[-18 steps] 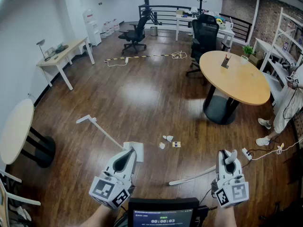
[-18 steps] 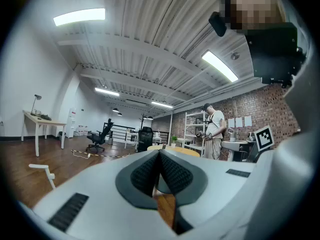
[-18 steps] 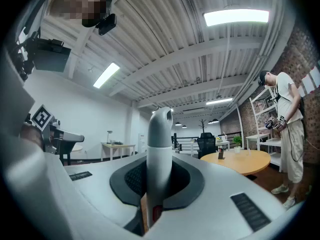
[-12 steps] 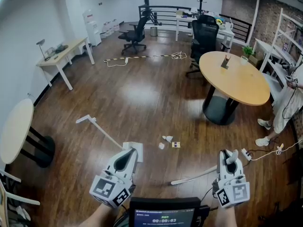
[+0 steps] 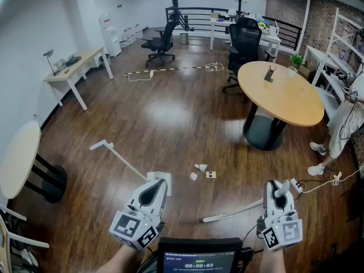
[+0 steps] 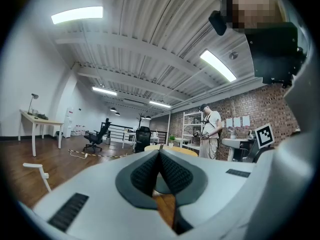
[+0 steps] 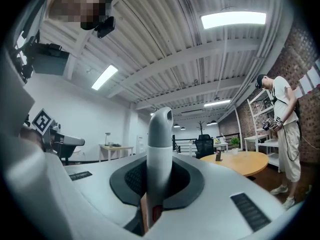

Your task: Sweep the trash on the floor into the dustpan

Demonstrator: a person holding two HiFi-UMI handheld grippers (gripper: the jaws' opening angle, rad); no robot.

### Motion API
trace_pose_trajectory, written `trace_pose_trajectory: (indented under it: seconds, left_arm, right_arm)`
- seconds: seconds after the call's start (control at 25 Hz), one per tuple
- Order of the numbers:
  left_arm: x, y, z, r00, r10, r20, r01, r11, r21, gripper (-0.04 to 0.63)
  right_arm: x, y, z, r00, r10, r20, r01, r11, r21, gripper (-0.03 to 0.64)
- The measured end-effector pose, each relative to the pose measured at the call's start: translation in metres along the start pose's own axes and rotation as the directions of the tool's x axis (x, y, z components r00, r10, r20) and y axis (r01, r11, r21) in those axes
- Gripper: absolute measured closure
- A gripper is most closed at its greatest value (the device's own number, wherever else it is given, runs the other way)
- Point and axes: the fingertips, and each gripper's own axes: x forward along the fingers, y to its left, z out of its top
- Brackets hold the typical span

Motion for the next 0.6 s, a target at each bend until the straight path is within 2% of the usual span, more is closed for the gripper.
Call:
trace_pose_trajectory:
  seconds: [0.32,0.6]
  left_arm:
    - [0.016,-0.018,-0.002,1.000,0.009,-0.003,-0.009,1.000,0.009,0.588]
    - [0.031,-0.040,-0.002,0.999,0.047,-0.004,-0.047,0.999,0.019,0.588]
  right_arm:
    - [-0.001,-0.020,0.000,1.000,0.000,0.003,0.000,1.000,0.019,0.566]
    - [-0.004,-0.049,-0.001,1.000,0.014,-0.004,-0.014,1.000,0.023,0.566]
